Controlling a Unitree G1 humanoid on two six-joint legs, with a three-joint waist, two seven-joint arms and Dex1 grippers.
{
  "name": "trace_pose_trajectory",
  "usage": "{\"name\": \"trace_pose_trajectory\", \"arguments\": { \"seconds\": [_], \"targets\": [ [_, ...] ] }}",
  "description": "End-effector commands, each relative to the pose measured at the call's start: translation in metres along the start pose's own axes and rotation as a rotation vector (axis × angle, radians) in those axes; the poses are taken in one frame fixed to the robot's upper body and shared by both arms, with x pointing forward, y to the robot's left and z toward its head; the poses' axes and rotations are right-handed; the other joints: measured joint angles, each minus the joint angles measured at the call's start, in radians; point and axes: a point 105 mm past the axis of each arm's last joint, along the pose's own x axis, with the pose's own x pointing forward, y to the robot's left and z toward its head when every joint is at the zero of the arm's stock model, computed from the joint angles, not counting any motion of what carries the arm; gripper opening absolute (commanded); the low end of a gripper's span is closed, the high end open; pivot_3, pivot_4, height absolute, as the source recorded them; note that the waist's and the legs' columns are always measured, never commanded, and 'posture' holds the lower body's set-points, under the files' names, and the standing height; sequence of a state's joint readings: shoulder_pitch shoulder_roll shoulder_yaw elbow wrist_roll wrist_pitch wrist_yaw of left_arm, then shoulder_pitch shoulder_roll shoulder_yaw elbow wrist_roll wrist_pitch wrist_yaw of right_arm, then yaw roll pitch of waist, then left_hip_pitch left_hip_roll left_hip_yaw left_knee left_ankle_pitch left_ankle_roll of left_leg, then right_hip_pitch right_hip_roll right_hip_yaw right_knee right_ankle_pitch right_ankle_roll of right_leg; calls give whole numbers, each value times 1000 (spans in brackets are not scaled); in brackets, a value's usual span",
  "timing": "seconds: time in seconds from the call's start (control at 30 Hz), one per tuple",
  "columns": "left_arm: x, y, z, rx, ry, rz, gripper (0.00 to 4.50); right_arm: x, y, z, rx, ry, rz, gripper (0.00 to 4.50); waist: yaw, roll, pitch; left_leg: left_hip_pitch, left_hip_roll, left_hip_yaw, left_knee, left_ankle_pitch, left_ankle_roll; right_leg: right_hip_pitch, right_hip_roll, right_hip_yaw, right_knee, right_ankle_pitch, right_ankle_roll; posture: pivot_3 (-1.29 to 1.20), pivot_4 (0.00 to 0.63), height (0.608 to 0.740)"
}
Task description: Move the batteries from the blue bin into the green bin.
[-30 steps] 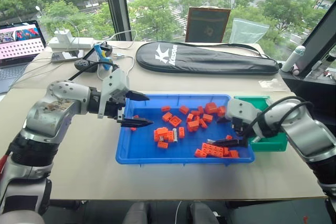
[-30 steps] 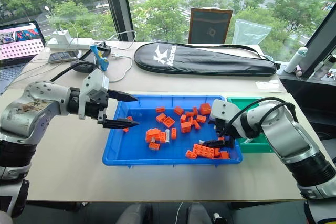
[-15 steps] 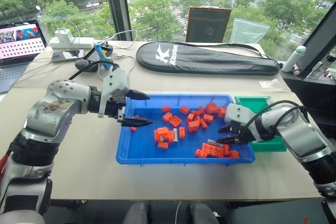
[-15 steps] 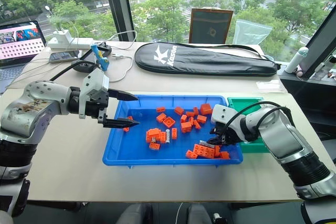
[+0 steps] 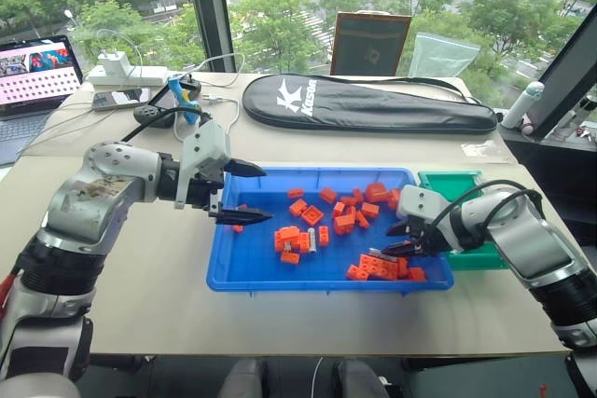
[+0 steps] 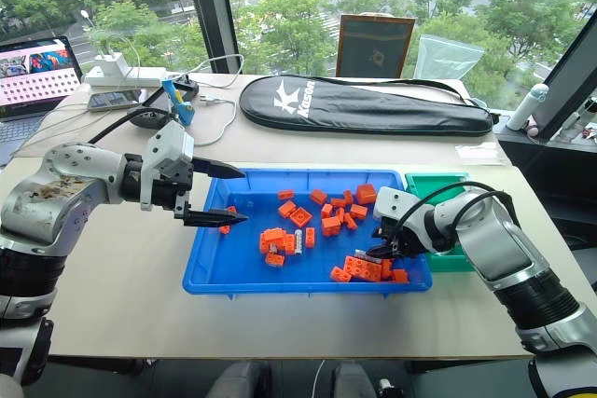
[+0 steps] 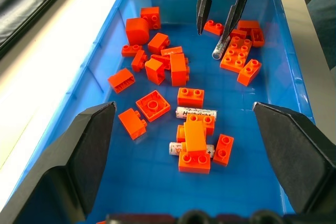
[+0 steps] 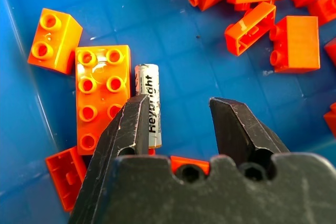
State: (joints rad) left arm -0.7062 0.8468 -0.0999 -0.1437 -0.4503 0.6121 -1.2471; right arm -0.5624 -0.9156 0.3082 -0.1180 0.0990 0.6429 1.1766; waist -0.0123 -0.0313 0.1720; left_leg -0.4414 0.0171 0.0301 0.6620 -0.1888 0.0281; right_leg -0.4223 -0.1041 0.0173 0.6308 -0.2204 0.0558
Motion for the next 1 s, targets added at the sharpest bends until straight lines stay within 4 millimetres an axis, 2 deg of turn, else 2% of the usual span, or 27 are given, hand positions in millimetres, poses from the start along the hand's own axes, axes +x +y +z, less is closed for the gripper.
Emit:
{"name": "trace_pose_trajectory", "arguments": {
  "seconds": [0.03, 0.43, 0.77, 1.0],
  "targets": [
    [-3, 1, 9, 52, -13, 14, 4500, 0, 0, -2, 9, 0, -5, 2160, 0, 0, 0, 0, 0, 0, 0, 0, 0, 0, 0, 0, 0, 0, 0, 0, 150, 740],
    [-3, 2, 9, 54, -12, 20, 4500, 3, 7, 0, 5, 4, 25, 2160, 0, 0, 0, 0, 0, 0, 0, 0, 0, 0, 0, 0, 0, 0, 0, 0, 150, 740],
    [-2, 2, 9, 50, -15, 21, 4500, -4, 7, 10, -24, -2, 39, 2160, 0, 0, 0, 0, 0, 0, 0, 0, 0, 0, 0, 0, 0, 0, 0, 0, 150, 740],
    [-1, 1, 9, 51, -20, 23, 4500, 4, 11, 7, -25, 10, 63, 2160, 0, 0, 0, 0, 0, 0, 0, 0, 0, 0, 0, 0, 0, 0, 0, 0, 150, 740]
  ]
}}
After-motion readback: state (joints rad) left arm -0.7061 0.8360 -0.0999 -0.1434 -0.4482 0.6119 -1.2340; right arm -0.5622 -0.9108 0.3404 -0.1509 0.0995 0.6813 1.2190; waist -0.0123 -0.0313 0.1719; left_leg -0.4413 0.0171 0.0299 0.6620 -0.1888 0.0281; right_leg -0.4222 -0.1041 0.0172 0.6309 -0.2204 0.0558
